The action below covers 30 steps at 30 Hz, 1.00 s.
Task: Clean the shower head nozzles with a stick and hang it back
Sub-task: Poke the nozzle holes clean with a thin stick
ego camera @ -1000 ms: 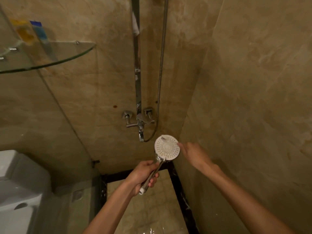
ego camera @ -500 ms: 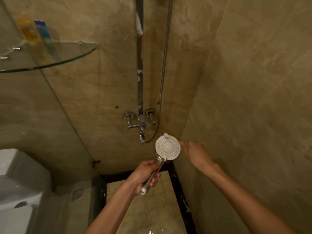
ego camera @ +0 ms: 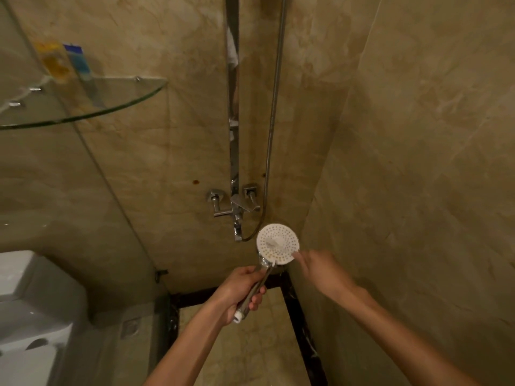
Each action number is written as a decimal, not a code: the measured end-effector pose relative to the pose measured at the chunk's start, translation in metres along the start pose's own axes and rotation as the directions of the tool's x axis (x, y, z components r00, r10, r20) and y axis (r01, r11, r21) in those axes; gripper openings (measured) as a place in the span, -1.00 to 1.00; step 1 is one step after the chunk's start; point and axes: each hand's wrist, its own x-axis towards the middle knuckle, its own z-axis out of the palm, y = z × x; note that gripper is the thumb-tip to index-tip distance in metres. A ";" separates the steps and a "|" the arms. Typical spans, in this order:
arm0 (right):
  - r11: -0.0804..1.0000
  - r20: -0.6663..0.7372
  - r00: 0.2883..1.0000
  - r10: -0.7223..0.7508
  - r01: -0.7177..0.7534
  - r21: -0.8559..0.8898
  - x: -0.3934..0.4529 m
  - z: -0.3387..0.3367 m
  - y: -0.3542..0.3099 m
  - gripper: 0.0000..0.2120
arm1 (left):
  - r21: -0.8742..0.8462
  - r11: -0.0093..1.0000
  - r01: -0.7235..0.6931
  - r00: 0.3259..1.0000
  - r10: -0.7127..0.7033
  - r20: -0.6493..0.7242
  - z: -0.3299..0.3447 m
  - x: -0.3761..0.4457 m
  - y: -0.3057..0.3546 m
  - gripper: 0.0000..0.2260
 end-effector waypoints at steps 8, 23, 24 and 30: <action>0.998 -0.014 1.000 0.028 -0.028 -0.060 0.015 -0.010 0.021 -0.62 | 0.024 1.000 0.008 1.000 -0.008 0.002 0.003 -0.002 -0.001 -0.84; 0.996 -0.120 0.989 0.085 -0.089 -0.028 0.007 -0.010 0.023 -0.53 | 0.000 1.000 0.016 1.000 -0.016 0.003 -0.002 0.001 0.000 -0.87; 0.997 -0.108 0.992 0.065 -0.069 -0.030 0.004 -0.004 0.022 -0.53 | -0.001 1.000 0.016 1.000 -0.016 0.001 0.000 0.001 0.001 -0.87; 0.998 -0.078 0.995 0.068 -0.068 -0.001 -0.013 0.015 0.022 -0.53 | 0.005 1.000 0.022 1.000 -0.023 0.011 -0.001 -0.001 -0.001 -0.88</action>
